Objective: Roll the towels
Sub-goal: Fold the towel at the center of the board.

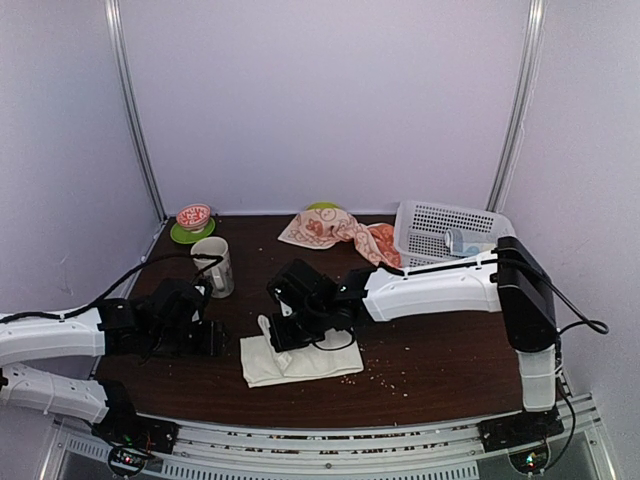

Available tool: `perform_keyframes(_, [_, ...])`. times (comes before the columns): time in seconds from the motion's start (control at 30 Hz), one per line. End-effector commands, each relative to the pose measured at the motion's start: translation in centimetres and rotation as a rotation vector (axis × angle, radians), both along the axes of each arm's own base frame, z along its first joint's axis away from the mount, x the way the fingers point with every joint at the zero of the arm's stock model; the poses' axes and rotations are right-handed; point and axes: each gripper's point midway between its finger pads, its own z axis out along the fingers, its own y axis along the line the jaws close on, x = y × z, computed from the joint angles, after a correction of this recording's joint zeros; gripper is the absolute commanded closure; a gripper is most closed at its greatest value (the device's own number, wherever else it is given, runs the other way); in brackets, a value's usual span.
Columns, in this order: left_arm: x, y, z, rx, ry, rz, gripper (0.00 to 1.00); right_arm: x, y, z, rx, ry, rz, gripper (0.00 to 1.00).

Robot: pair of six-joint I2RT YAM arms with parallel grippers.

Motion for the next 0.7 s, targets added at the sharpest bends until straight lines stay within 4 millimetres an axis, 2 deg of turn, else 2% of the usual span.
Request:
perform_keyframes(0.0, [0.0,0.3,0.0,-0.004,-0.011,0.018,0.43,-1.0,1.5,0.6,0.013,0.005,0.047,1.0])
perform_keyframes(0.27, [-0.1,0.4,-0.3,0.0,-0.003,0.019,0.43,-1.4,2.2,-0.1,0.006,0.022,0.069,1.0])
perform_keyframes(0.4, [-0.1,0.4,-0.4,0.0,-0.001,0.02,0.43,-2.2,3.2,0.0,0.024,0.041,0.122,1.0])
perform_keyframes(0.43, [-0.1,0.5,-0.4,-0.001,-0.002,0.02,0.43,-2.8,3.7,0.3,0.041,0.046,0.155,0.95])
perform_keyframes(0.5, [-0.2,0.5,-0.3,-0.001,-0.002,0.023,0.43,-3.9,4.7,1.7,0.094,0.057,0.22,0.74])
perform_keyframes(0.57, [-0.2,0.7,-0.1,-0.001,-0.007,0.029,0.43,-4.4,5.1,3.9,0.148,0.042,0.257,0.53])
perform_keyframes(0.6, [-0.2,0.9,0.1,0.001,-0.009,0.033,0.43,-4.3,4.9,4.9,0.165,0.021,0.26,0.47])
perform_keyframes(0.67, [-0.2,1.0,0.5,-0.001,-0.015,0.037,0.43,-3.7,4.0,7.0,0.183,-0.027,0.25,0.43])
